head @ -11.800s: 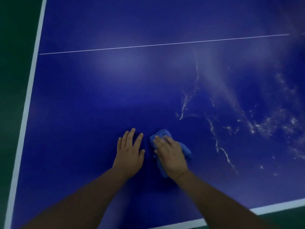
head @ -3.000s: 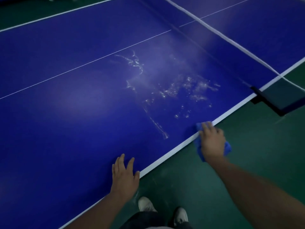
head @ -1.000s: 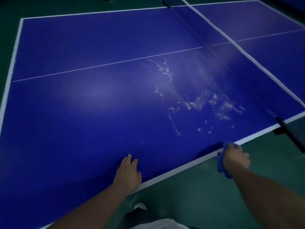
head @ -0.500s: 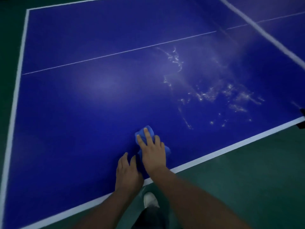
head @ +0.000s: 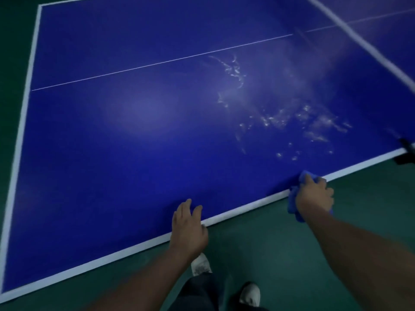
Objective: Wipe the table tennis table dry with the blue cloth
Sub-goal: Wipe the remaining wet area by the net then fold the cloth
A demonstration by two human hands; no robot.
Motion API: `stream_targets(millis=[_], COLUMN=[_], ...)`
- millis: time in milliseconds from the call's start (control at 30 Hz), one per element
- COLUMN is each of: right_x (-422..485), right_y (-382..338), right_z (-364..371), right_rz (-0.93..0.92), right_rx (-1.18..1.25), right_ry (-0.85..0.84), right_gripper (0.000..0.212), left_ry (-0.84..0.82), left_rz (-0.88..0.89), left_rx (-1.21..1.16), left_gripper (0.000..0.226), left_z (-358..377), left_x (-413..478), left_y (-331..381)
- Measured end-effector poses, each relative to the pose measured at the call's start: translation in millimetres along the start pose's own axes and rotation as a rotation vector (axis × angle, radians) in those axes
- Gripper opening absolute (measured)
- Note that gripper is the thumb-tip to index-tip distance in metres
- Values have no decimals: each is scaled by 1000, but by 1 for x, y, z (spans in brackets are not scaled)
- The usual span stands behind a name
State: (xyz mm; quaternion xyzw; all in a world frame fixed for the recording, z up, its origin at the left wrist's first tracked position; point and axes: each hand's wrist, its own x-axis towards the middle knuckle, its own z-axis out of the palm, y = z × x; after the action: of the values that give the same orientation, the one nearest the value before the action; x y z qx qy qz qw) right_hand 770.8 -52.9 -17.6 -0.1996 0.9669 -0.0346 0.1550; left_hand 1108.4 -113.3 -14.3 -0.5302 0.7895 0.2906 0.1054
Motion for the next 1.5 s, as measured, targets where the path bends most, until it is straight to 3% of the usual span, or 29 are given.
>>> stream_targets(millis=[67,133,233,300,333,400,467,533,600,667,700,767,867,933,1000,1100,1200,1367,1433,1500], right_x=[-13,-39,-96,-117,-108,-86,-70,-76,-90,-87,-83,-75,-91,-109,-121,-121,-114,-107,-109,-117], right_y=[26,35,38,53,73,111,140,148,152,175,186,205,194,183,180,185,188,179,173,164], right_z=[-17,-22,-32,-18,-10,-8,-16,-32,-36,-25,-23,-23,-34,-47,-60,-79,-90,-101,-106,-114], right_rz=[-131,-299,-504,-645,-636,-292,-68,-209,-440,-444,-310,-135,-389,-517,-507,-135,60,-120,-197,-300], right_rx=[112,306,599,536,479,485,547,625,551,370,358,430,529,735,939,1255,1418,1259,1188,1143], right_ry=[81,163,267,233,200,96,163,308,265,135,108,135,181,-8,-221,-472,-778,-573,-486,-516], right_gripper=[33,38,46,38,29,19,23,32,38,37,33,32,48,67,78,54,33,17,16,26], left_ry=[-9,-31,-159,-372,-453,-487,-386,-314,-445,-528,-506,-332,-231,-224,-183,-211,-195,31,68,-29], left_rz=[77,84,-171,-328,-323,-207,-123,-139,-178,-154,-78,86,61,-18,-132,-228,-239,-171,-159,-140], left_rx=[-56,-264,-954,-1423,-1529,-1453,-1237,-1118,-1218,-1362,-1349,-1155,-929,-986,-1120,-1417,-1411,-1126,-1190,-1300], left_gripper=[54,52,60,61,61,60,57,54,54,52,49,44,35,15,7,14,15,29,22,21], left_z=[8,12,2,-8,-9,-14,-7,11,28,38,41,49,63,69,66,56,49,51,51,50], left_x=[3,5,-3,-13,-20,-31,-37,-40,-50,-63,-69,-76,-76,-77,-77,-75,-76,-83,-92,-101], left_y=[35,76,161,207,230,264,280,290,303,322,327,328,316,309,302,291,284,281,283,285])
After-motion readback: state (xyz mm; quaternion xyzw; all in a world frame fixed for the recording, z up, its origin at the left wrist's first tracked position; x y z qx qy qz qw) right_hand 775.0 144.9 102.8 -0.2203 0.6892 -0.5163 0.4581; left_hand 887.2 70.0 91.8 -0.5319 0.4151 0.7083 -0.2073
